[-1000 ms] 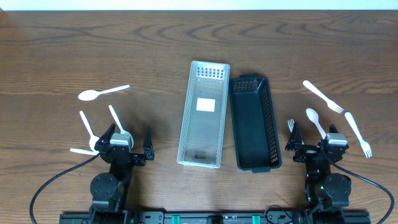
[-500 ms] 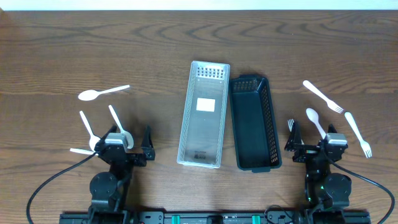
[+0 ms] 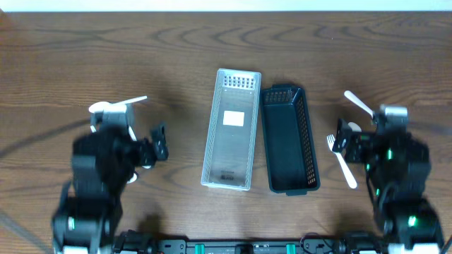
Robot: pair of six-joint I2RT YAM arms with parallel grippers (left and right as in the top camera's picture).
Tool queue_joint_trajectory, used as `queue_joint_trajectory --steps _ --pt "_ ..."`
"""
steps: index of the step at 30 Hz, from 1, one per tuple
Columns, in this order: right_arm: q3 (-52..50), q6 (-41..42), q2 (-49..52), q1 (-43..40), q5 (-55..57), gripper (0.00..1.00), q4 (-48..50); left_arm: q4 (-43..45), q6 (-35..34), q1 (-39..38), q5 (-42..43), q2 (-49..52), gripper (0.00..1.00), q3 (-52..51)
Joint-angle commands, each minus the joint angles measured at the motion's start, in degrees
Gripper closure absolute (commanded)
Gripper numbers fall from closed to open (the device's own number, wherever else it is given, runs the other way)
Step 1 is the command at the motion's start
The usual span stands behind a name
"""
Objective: Pack container
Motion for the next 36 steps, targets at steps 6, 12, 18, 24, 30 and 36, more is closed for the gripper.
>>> queue_joint_trajectory --steps 6,12,18,24,30,36 --pt "19.56 -0.76 22.84 0.31 0.00 0.01 -19.32 -21.22 0.94 -0.20 0.81 25.59 0.02 18.38" --pt "19.58 -0.63 32.41 0.33 -0.22 0.28 -20.02 -22.32 -1.16 -0.20 1.44 34.42 0.01 18.29" --pt "19.58 -0.50 39.28 0.37 -3.21 0.63 -20.98 -24.09 -1.18 -0.20 1.46 40.35 0.29 18.29" --pt "19.56 -0.55 44.63 0.48 -7.54 0.76 -22.43 -24.50 -1.18 -0.37 1.49 43.74 0.45 16.81" --pt "19.56 -0.57 48.89 0.85 -13.64 0.77 -23.45 -25.51 -1.18 -3.04 1.49 44.65 0.56 16.72" --pt "19.56 -0.57 50.36 1.01 -14.01 0.75 -23.45 -24.28 -1.18 -8.22 1.49 44.68 0.89 16.68"
